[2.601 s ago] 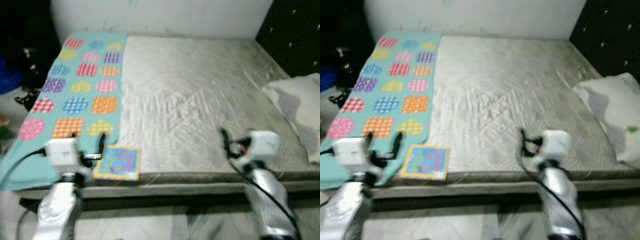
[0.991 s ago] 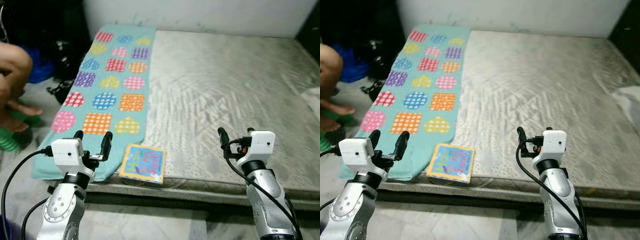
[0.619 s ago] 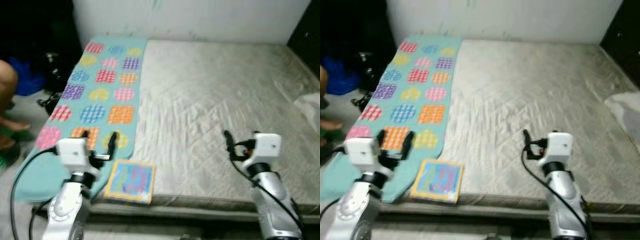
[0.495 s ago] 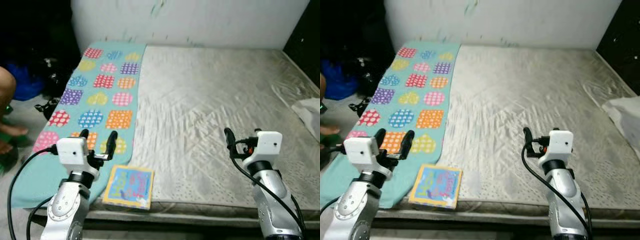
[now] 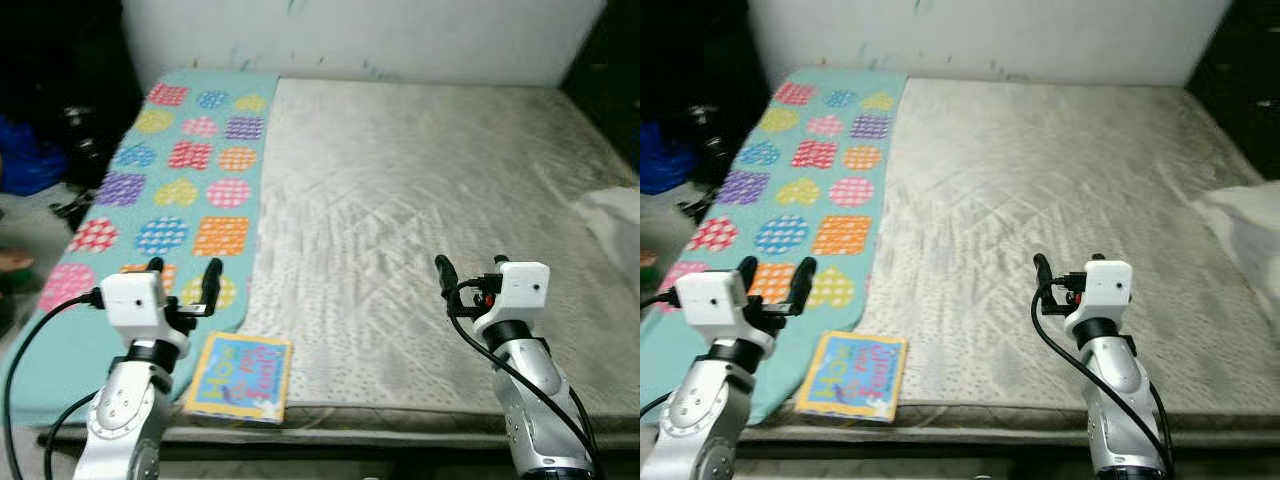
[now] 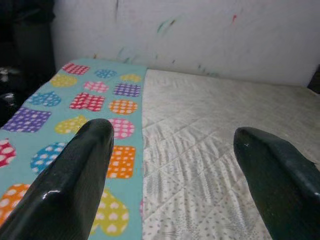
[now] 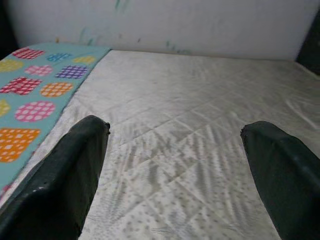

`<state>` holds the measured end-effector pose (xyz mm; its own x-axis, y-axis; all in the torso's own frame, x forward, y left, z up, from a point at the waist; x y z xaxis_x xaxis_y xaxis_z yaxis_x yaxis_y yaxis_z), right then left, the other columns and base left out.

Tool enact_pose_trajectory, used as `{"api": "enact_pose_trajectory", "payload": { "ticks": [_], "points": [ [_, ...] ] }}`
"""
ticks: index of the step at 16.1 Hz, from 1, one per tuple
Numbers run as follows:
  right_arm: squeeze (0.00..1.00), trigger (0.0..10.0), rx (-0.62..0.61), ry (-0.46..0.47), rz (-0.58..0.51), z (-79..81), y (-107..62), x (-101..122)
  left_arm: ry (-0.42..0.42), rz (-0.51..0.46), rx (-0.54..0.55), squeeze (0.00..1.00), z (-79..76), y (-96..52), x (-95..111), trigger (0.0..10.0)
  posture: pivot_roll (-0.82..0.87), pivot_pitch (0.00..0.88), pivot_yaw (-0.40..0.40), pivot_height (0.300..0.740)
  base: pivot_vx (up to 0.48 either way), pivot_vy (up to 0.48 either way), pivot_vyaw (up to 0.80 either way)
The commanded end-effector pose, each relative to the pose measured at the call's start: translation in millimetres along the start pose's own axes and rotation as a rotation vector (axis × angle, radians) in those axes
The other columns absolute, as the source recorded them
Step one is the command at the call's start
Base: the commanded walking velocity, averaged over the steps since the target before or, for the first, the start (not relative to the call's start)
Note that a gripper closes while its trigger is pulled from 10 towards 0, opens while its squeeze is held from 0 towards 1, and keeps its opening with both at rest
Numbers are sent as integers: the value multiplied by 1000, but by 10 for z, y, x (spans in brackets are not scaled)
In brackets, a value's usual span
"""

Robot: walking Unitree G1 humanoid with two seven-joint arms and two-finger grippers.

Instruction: Clean up the room

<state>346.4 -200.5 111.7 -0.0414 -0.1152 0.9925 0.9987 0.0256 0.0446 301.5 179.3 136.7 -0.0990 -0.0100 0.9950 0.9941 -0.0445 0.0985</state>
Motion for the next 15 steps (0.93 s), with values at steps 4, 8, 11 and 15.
{"api": "enact_pose_trajectory", "payload": {
  "ticks": [4,8,11,15],
  "points": [
    [0,10000,-8,7,4,-31,-21,-8,-4,17,-8,0,-15,-6,-36,10000,-14,112,-24,740,0,389,-541],
    [0,10000,-4,11,10,-15,-21,-23,-3,16,-12,0,-17,-3,-35,10000,-12,111,-24,740,0,427,-103],
    [0,10000,-2,11,15,-15,-22,-34,-1,15,-11,0,-15,-6,-31,10000,-13,111,-23,740,0,444,0],
    [0,10000,2,22,27,10,-11,-56,-3,11,-27,0,-40,-1,-29,10000,-11,108,-21,740,0,333,0]
  ]
}}
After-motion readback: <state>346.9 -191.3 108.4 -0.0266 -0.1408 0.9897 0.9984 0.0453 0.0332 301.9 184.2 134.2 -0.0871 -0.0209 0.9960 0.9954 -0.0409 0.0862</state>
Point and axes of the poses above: a point about 5 cm out from each wrist's last joint towards the gripper, its own y axis pointing out of the wrist towards the gripper, its own x axis along the axis of the wrist's last joint, z = x × y, the point moved 6 cm from there along y, pointing out of the wrist towards the gripper, and after that the axes turned 7 degrees about y, right-handed, at the moved point
